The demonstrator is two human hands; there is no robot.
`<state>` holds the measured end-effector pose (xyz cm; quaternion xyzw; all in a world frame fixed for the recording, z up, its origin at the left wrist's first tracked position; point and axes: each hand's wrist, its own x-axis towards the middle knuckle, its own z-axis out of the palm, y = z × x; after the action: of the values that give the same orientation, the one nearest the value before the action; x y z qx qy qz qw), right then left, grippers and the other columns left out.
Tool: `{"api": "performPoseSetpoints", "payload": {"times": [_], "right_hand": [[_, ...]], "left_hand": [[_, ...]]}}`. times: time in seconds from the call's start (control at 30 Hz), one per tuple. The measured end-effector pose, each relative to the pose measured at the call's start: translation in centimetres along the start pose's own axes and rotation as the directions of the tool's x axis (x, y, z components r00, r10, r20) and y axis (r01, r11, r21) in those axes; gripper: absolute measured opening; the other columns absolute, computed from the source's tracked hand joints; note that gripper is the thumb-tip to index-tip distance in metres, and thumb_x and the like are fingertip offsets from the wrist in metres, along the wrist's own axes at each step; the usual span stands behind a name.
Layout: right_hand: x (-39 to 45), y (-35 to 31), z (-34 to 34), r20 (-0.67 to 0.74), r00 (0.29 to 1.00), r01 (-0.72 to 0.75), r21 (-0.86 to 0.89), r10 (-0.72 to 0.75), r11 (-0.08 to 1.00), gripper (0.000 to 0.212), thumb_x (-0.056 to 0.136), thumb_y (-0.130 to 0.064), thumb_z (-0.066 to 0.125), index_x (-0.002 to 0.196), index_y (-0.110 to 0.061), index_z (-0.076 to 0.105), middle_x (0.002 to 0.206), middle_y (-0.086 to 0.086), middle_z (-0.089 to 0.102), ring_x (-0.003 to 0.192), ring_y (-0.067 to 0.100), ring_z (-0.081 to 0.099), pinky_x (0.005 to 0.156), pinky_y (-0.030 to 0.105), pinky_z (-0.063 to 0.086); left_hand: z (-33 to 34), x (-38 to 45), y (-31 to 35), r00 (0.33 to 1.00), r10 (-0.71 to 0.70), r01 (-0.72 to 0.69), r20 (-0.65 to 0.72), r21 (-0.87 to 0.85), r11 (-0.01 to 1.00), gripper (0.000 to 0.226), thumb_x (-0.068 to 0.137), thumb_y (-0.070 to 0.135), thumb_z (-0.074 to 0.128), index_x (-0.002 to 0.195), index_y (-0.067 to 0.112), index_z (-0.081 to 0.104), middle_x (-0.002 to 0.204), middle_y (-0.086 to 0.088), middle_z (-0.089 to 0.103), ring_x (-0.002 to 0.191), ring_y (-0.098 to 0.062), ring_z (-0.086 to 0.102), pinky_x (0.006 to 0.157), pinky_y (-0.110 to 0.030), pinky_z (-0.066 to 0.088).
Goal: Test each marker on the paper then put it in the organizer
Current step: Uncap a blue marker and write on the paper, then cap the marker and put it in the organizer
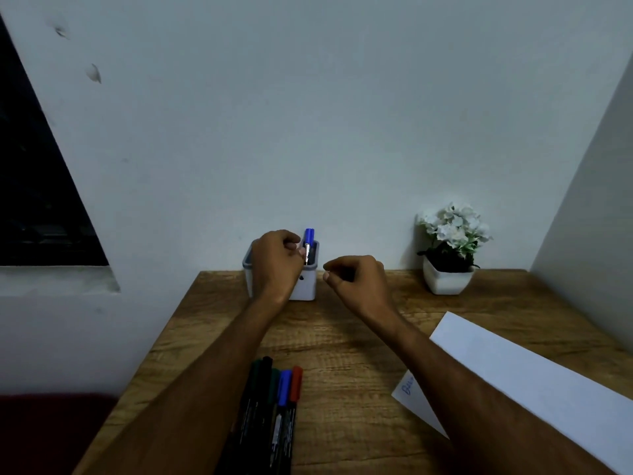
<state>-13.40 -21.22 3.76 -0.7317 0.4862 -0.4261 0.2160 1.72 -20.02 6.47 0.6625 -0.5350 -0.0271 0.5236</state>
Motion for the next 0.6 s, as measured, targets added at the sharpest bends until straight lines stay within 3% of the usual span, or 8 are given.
{"api": "performPoseSetpoints", "payload": {"times": [0.07,0.2,0.27,0.43,0.6], "right_hand": [[-1.1,-0.4,-0.2,0.035,0.999,0.017,-0.018,-0.016,1.000,0.024,0.091,-0.019,0.075,0.114,-0.012,0.078,0.108,0.002,0.079,0.091,0.005,0.069,0.081,0.014,0.052],[-4.0,-1.3,-0.6,0.181,0.982,-0.032,-0.069,0.044,0.997,0.013,0.086,-0.016,0.078,0.098,-0.013,0.082,0.087,-0.001,0.078,0.071,0.004,0.067,0.070,0.026,0.057],[-5.6,-1.8,-0.4,0.250,0.964,-0.060,-0.114,0.087,0.992,0.008,0.081,-0.016,0.080,0.088,-0.014,0.083,0.080,0.000,0.079,0.065,0.007,0.067,0.070,0.034,0.062],[-9.3,-3.0,0.7,0.356,0.909,-0.139,-0.234,0.218,0.962,0.007,0.078,-0.020,0.078,0.076,-0.015,0.082,0.074,-0.001,0.077,0.074,0.013,0.072,0.067,0.028,0.057],[-11.1,-3.9,1.4,0.340,0.903,-0.171,-0.277,0.263,0.946,0.024,0.068,-0.036,0.084,0.077,-0.014,0.077,0.072,-0.003,0.072,0.069,0.011,0.068,0.052,0.024,0.048]], "left_hand": [[-0.6,-1.1,-0.1,0.999,0.038,-0.038,0.035,-0.012,0.999,0.018,0.082,0.006,0.074,0.100,0.007,0.075,0.091,-0.003,0.074,0.077,-0.005,0.061,0.064,-0.002,0.041],[-2.2,-3.5,-1.4,0.964,0.010,-0.015,0.266,0.015,1.000,0.019,0.076,0.010,0.080,0.094,0.014,0.076,0.080,0.005,0.072,0.075,-0.005,0.066,0.080,-0.026,0.056],[-3.3,-4.9,-2.0,0.923,-0.009,-0.025,0.384,0.082,0.996,0.021,0.073,0.012,0.083,0.093,0.015,0.077,0.079,0.005,0.073,0.074,-0.003,0.067,0.082,-0.026,0.056],[-4.9,-8.1,-2.9,0.844,-0.077,-0.018,0.530,0.171,0.985,0.023,0.072,0.007,0.083,0.093,0.014,0.077,0.081,0.003,0.074,0.078,-0.005,0.068,0.083,-0.027,0.057],[-5.4,-9.6,-3.4,0.805,0.015,-0.116,0.592,0.133,0.984,0.026,0.075,0.001,0.076,0.098,0.012,0.077,0.089,0.001,0.076,0.079,-0.005,0.069,0.081,-0.027,0.058]]}}
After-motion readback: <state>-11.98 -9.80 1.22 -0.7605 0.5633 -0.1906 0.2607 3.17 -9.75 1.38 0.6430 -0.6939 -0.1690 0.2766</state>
